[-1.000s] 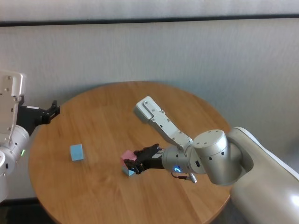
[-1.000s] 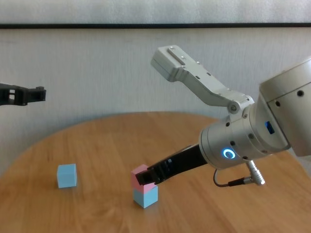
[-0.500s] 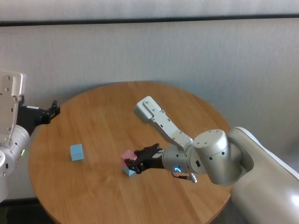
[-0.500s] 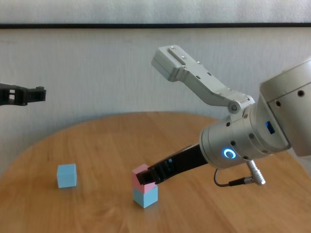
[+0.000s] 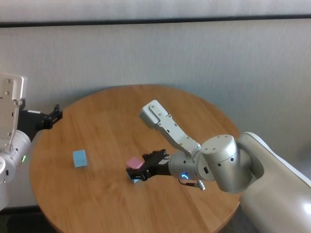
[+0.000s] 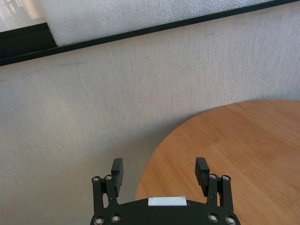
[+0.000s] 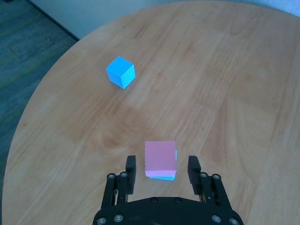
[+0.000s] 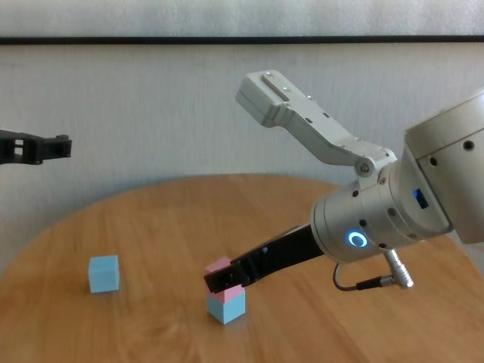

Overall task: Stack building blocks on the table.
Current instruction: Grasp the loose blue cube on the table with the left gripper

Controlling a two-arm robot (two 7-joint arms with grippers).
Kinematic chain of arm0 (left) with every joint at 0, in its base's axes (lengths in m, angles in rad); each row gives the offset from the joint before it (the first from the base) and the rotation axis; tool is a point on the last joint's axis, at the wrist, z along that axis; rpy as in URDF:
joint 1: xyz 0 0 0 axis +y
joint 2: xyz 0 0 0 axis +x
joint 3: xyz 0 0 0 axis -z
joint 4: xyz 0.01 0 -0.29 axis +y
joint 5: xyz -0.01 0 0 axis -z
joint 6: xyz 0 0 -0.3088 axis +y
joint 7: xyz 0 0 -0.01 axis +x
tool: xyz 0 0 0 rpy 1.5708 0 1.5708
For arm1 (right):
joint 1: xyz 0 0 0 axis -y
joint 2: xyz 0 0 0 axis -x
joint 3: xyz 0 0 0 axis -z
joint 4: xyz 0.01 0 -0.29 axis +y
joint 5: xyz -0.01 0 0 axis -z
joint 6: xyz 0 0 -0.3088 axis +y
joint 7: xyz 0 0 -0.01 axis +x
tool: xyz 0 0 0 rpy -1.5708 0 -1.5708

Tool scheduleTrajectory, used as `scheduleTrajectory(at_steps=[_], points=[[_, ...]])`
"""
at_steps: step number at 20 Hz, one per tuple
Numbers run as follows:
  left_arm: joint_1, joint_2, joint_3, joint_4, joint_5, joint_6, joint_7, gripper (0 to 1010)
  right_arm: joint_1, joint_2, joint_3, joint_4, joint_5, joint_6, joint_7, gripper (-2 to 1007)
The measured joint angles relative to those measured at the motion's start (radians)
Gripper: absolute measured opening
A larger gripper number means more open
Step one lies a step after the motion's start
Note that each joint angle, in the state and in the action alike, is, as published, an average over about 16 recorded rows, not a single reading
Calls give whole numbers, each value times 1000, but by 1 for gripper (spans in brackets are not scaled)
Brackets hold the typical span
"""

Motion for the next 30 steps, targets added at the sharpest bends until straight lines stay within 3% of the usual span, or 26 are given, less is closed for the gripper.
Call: scheduleTrajectory(at_steps=[6,11,15,20,25,30], points=[[0,0,0,0,0,0,0,1003,-31,9,24,-45,13,-26,-6,835],[0,0,0,0,0,0,0,1002,-81,30,61,-114,22,-88,-34,945],[0,0,0,0,0,0,0,1002,-138,52,102,-178,16,-178,-77,991],[0,0,0,0,0,0,0,1002,-204,78,151,-232,-15,-326,-144,1005],[0,0,0,0,0,0,-1,1002,-247,95,187,-249,-57,-467,-200,1005],[-1,2,4,-5,6,14,-5,1003,-268,101,207,-246,-83,-552,-227,1005]])
